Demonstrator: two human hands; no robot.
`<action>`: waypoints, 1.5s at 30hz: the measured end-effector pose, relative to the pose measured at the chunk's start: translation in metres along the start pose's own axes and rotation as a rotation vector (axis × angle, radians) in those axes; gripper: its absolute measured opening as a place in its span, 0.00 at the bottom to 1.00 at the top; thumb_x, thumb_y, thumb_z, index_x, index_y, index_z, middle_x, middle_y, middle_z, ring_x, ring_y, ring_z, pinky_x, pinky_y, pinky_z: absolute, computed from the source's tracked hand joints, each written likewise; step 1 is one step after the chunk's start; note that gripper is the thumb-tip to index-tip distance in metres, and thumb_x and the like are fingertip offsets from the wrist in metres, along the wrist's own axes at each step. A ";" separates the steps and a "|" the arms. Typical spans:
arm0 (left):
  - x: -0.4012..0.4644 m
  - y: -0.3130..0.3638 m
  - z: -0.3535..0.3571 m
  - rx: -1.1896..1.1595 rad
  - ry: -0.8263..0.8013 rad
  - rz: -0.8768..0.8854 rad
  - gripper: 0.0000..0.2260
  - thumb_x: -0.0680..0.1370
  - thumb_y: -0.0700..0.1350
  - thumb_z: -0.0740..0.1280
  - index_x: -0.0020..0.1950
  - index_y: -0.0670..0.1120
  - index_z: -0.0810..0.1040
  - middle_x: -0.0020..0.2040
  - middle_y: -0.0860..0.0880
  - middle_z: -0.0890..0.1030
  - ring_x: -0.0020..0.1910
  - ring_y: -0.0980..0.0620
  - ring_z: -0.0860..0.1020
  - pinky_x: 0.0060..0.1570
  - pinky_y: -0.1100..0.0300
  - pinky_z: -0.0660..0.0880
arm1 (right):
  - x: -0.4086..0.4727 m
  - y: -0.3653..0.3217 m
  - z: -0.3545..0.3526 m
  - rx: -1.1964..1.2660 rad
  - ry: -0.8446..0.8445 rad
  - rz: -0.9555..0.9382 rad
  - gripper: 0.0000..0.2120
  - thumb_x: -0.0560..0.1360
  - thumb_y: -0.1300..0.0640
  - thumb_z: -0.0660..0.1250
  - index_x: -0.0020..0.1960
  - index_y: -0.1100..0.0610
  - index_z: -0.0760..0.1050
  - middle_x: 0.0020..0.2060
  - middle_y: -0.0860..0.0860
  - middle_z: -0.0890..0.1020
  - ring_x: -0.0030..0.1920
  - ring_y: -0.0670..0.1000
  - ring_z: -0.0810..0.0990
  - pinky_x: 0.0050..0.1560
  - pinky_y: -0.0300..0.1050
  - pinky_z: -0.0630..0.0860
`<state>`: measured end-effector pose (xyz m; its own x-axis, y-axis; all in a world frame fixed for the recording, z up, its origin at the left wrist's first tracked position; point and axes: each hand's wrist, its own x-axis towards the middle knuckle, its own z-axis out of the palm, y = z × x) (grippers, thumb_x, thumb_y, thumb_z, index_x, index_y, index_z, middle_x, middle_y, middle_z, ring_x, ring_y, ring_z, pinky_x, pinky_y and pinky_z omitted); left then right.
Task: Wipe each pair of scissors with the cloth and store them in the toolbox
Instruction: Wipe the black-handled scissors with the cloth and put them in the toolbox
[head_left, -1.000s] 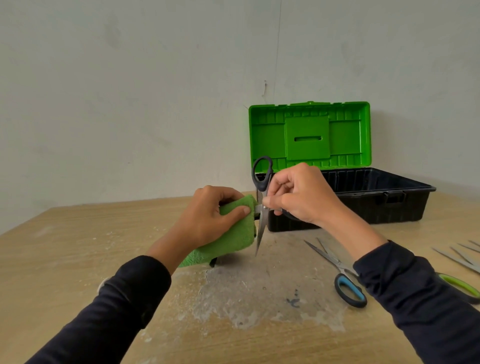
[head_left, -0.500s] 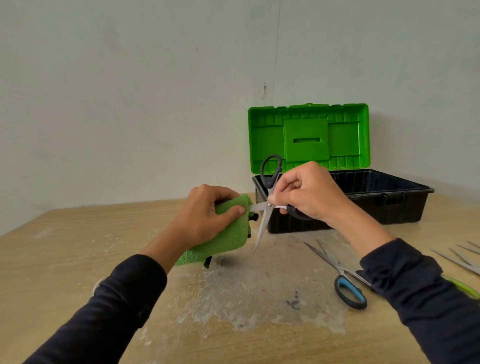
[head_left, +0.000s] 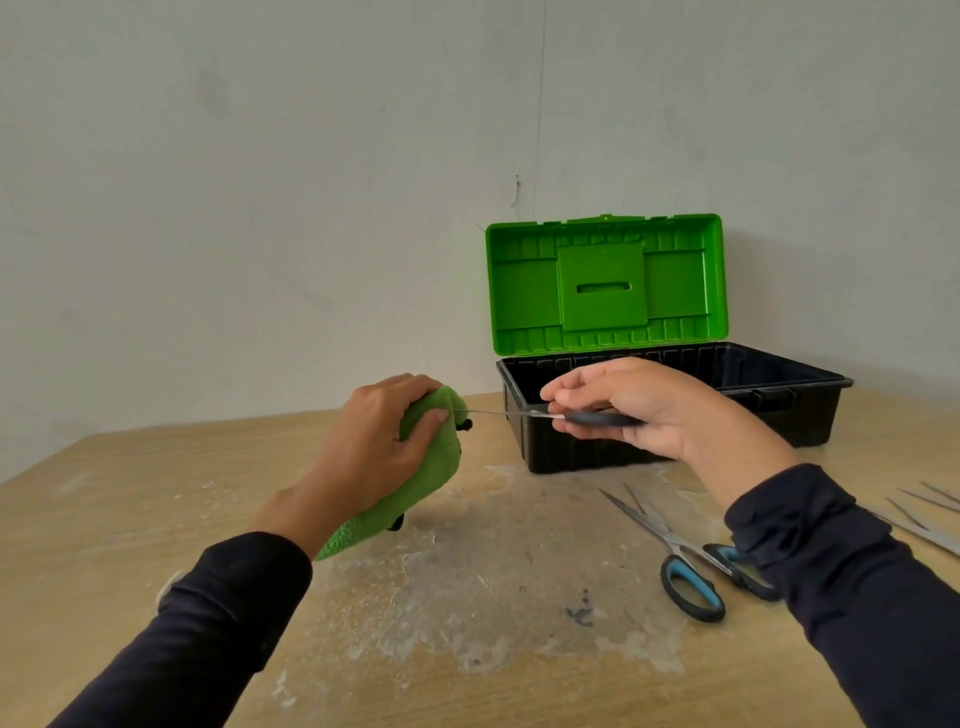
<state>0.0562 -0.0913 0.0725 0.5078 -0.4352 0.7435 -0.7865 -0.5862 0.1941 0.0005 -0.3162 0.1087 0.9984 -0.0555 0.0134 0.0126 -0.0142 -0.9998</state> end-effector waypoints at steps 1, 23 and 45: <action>0.000 -0.001 0.000 -0.017 0.009 -0.027 0.08 0.76 0.44 0.62 0.49 0.44 0.79 0.39 0.52 0.79 0.36 0.56 0.75 0.37 0.71 0.69 | 0.000 -0.001 -0.001 0.089 -0.015 0.006 0.06 0.75 0.67 0.64 0.47 0.68 0.79 0.39 0.60 0.82 0.36 0.52 0.83 0.32 0.39 0.81; 0.001 0.003 0.004 -0.518 0.001 -0.506 0.05 0.76 0.46 0.66 0.46 0.49 0.82 0.41 0.49 0.84 0.40 0.51 0.82 0.43 0.53 0.79 | 0.019 0.028 0.016 0.145 0.114 -0.185 0.06 0.70 0.68 0.69 0.43 0.60 0.80 0.38 0.53 0.82 0.40 0.49 0.79 0.42 0.39 0.76; 0.002 0.019 0.000 -0.597 -0.213 -0.398 0.08 0.77 0.45 0.64 0.51 0.48 0.83 0.42 0.49 0.85 0.40 0.52 0.82 0.41 0.59 0.78 | 0.020 0.032 0.028 -0.283 0.110 -0.519 0.05 0.67 0.66 0.73 0.40 0.58 0.80 0.36 0.53 0.83 0.38 0.49 0.81 0.50 0.49 0.79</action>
<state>0.0422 -0.1032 0.0779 0.8031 -0.4264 0.4163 -0.5555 -0.2827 0.7820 0.0224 -0.2895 0.0766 0.8541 -0.0729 0.5150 0.4662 -0.3318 -0.8201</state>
